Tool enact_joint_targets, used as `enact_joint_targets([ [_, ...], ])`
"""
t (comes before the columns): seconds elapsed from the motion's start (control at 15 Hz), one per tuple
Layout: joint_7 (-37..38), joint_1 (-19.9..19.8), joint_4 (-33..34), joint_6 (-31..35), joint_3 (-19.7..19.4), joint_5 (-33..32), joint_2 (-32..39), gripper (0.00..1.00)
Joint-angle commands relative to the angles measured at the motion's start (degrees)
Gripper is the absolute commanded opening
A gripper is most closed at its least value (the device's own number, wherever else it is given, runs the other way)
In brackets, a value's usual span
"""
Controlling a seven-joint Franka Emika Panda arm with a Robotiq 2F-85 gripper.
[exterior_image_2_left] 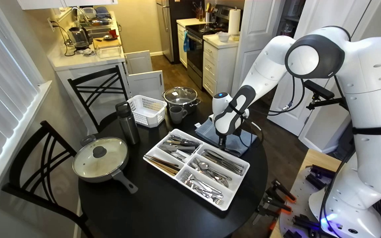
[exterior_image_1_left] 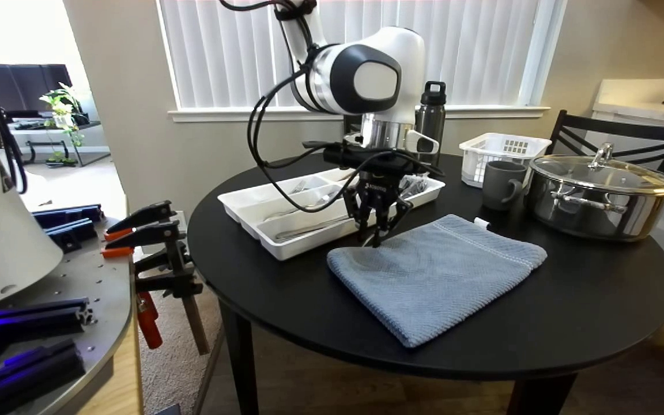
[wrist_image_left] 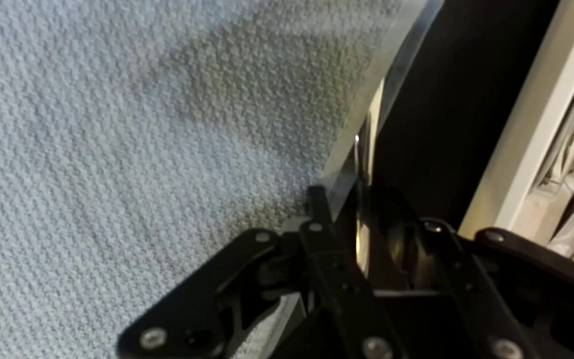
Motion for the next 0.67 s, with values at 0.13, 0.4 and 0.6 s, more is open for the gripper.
enact_joint_targets([
  [0.13, 2.1, 0.7, 1.7, 0.7, 0.0, -1.6, 1.5, 0.33],
  [0.4, 1.9, 0.7, 1.4, 0.9, 0.1, -1.6, 1.5, 0.00],
  [0.6, 1.6, 0.4, 0.9, 1.1, 0.3, -1.5, 1.2, 0.02],
])
